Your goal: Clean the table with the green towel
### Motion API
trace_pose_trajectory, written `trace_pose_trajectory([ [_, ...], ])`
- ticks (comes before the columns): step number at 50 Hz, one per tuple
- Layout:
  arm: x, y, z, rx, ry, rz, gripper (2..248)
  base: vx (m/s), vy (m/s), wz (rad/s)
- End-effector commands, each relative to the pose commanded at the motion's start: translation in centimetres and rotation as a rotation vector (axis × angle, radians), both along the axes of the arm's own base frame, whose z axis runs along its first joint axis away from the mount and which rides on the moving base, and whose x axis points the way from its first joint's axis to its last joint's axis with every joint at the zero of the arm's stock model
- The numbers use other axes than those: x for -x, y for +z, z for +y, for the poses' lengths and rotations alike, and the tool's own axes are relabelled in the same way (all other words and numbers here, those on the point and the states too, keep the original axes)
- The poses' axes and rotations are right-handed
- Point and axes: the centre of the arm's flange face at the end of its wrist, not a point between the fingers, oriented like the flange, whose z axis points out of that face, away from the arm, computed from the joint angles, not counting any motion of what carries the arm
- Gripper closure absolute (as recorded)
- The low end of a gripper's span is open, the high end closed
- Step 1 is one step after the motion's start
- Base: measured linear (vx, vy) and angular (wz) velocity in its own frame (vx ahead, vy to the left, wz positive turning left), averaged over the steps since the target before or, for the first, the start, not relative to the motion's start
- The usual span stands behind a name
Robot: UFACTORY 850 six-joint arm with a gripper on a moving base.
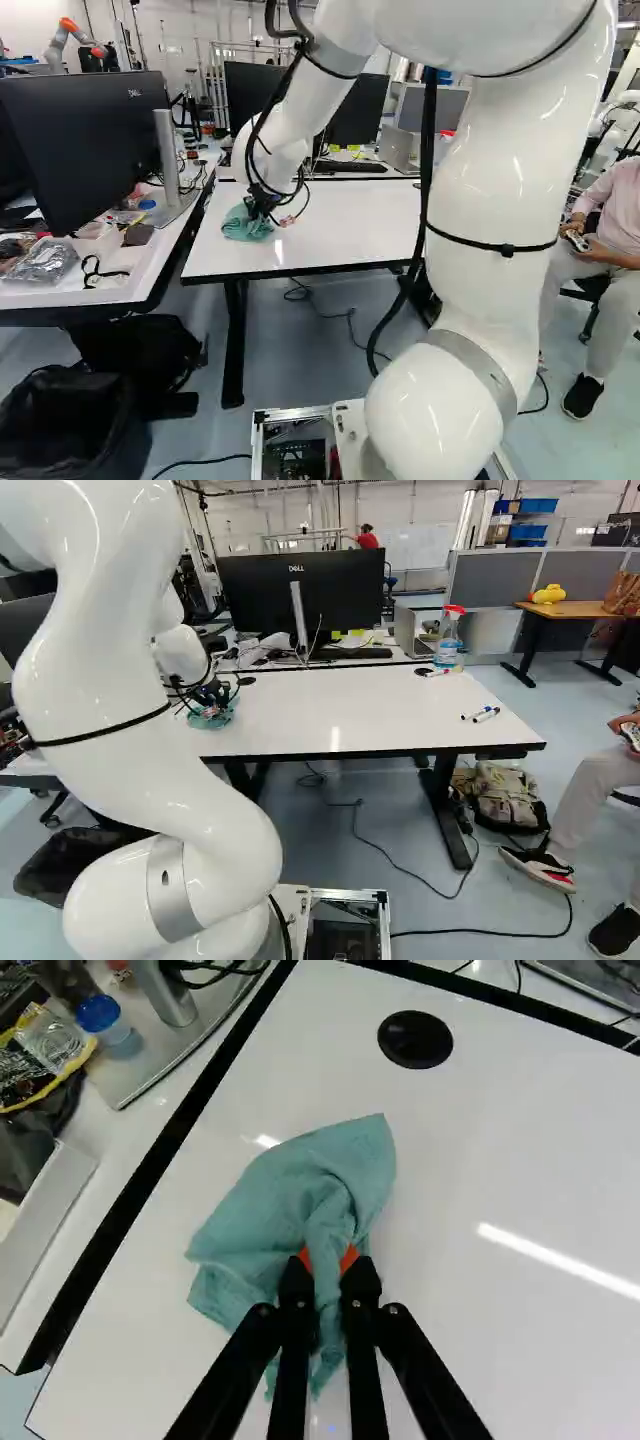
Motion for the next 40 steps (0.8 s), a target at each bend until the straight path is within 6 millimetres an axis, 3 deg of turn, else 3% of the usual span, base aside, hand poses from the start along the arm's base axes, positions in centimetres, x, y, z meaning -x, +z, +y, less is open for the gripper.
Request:
trace_pose_trajectory([
  [18, 1.1, 2.2, -3.3, -0.016, -0.050, -0.033, 212, 0.000, 0.000, 0.000],
  [40, 2.0, 2.2, -7.1, -0.013, -0.116, -0.030, 212, 0.000, 0.000, 0.000],
])
